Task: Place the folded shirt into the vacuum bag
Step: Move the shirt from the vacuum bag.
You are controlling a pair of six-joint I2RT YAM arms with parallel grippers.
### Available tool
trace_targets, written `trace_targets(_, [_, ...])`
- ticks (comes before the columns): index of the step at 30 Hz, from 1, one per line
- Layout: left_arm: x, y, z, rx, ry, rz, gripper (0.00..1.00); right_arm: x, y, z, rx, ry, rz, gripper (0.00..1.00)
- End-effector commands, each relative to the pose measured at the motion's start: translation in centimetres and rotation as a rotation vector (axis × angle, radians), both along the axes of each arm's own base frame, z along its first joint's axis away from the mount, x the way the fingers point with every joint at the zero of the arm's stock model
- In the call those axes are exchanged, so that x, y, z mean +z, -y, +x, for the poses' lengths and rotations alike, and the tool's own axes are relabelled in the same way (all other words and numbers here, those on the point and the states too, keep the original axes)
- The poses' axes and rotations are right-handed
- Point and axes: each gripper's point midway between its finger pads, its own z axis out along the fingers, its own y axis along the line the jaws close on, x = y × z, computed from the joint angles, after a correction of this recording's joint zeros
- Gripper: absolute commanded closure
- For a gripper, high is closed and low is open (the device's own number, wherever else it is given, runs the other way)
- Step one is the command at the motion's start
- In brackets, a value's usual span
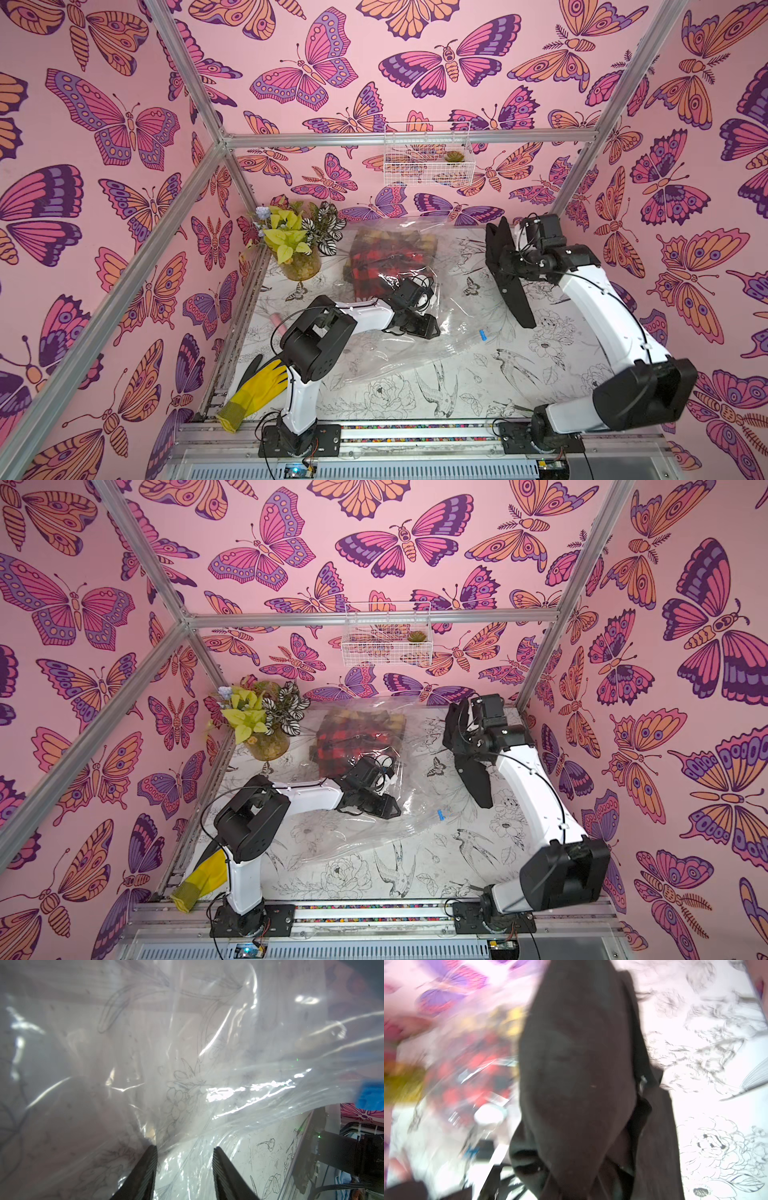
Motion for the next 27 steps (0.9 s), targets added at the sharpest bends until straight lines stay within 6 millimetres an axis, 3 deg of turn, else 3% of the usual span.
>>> trace_targets(1, [-2.3, -2.9, -1.5, 0.027, -0.06, 0.104, 0.53, 1.6, -3.6, -4.0, 0.198, 0.017, -0.148, 1.0])
trace_targets(4, [0.5, -4.1, -0.9, 0.107, -0.044, 0.035, 0.53, 0.9, -8.2, -7.5, 0.354, 0.019, -0.245, 1.0])
trace_targets(7, [4.3, -8.1, 0.0, 0.286, -0.004, -0.006, 0.55, -2.2, -12.4, -10.8, 0.483, -0.017, -0.334, 1.0])
trace_targets(10, [5.9, -13.5, 0.0, 0.468, -0.013, -0.001, 0.58, -7.9, -16.7, -13.7, 0.607, -0.105, -0.335, 1.0])
trace_targets(14, [4.5, -19.7, -1.1, 0.65, -0.05, 0.087, 0.6, -16.7, -21.4, -16.3, 0.7, -0.274, -0.222, 1.0])
trace_targets(17, [4.2, -20.8, -1.6, 0.671, -0.063, 0.104, 0.59, -21.5, -24.2, -16.6, 0.706, -0.348, -0.139, 1.0])
trace_targets(18, [5.3, -20.5, -1.5, 0.661, -0.045, 0.074, 0.57, -22.7, -25.2, -16.9, 0.717, -0.386, -0.103, 1.0])
trace_targets(20, [6.4, -19.7, -1.4, 0.638, -0.046, 0.027, 0.54, -23.9, -26.1, -16.9, 0.719, -0.437, -0.066, 1.0])
trace_targets(22, [7.3, -19.1, -1.3, 0.616, -0.046, -0.002, 0.51, -23.3, -26.8, -16.9, 0.741, -0.451, 0.002, 0.96])
trace_targets(27, [8.9, -17.5, -1.5, 0.541, -0.031, -0.055, 0.44, -20.1, -25.8, -18.8, 0.849, -0.514, 0.088, 0.46])
